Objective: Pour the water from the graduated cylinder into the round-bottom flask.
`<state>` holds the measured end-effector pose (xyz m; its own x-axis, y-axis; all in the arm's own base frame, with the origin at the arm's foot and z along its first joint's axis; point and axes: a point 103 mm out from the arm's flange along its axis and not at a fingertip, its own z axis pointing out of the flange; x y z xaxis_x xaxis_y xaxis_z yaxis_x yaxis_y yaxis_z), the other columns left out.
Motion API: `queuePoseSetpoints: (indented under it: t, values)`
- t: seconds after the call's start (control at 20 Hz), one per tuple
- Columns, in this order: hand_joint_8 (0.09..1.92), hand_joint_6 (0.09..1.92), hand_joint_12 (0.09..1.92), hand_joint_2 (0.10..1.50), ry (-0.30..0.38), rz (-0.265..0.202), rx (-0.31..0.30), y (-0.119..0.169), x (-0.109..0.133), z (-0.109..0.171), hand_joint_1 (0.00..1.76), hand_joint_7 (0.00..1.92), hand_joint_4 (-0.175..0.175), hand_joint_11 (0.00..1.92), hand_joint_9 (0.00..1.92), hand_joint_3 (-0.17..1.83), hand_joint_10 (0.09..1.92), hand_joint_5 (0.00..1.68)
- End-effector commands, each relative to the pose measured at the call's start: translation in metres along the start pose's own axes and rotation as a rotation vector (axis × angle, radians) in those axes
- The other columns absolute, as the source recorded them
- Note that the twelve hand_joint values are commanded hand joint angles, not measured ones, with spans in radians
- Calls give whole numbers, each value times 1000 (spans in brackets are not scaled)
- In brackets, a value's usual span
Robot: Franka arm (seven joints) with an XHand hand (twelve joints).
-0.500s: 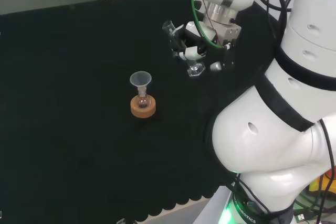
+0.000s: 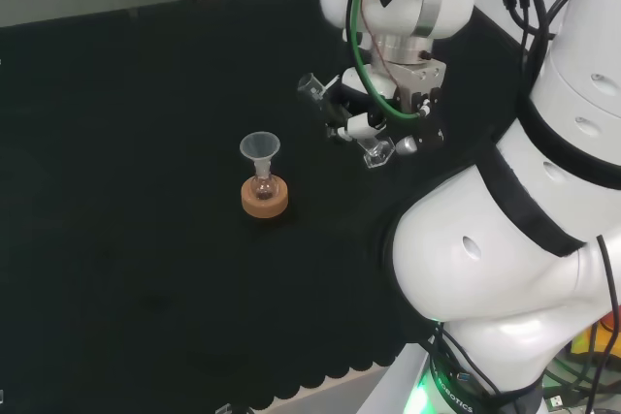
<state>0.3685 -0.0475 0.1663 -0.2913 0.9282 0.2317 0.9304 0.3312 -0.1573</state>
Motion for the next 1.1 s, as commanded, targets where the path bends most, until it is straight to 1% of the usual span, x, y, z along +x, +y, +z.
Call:
queuePoseSetpoints:
  t: [0.05, 0.15, 0.45, 0.8, 1.1]
  values:
    - [559, 1143, 745, 1168, -169, 21, 53, 6, 23, -4, 1094, 1078, -84, 1287, 1379, -3, 107, 893]
    - [559, 1142, 746, 1168, -206, 31, 45, 7, 27, -5, 1095, 1079, -85, 1288, 1381, -3, 107, 893]
    - [556, 1139, 746, 1166, -279, 40, 42, 8, 33, -7, 1095, 1084, -84, 1290, 1384, -3, 106, 896]
    - [552, 1135, 745, 1165, -359, 48, 74, 8, 36, -5, 1096, 1086, -84, 1292, 1387, -3, 104, 898]
    - [549, 1135, 744, 1166, -398, 67, 108, 11, 38, -2, 1096, 1086, -84, 1292, 1386, -3, 102, 898]
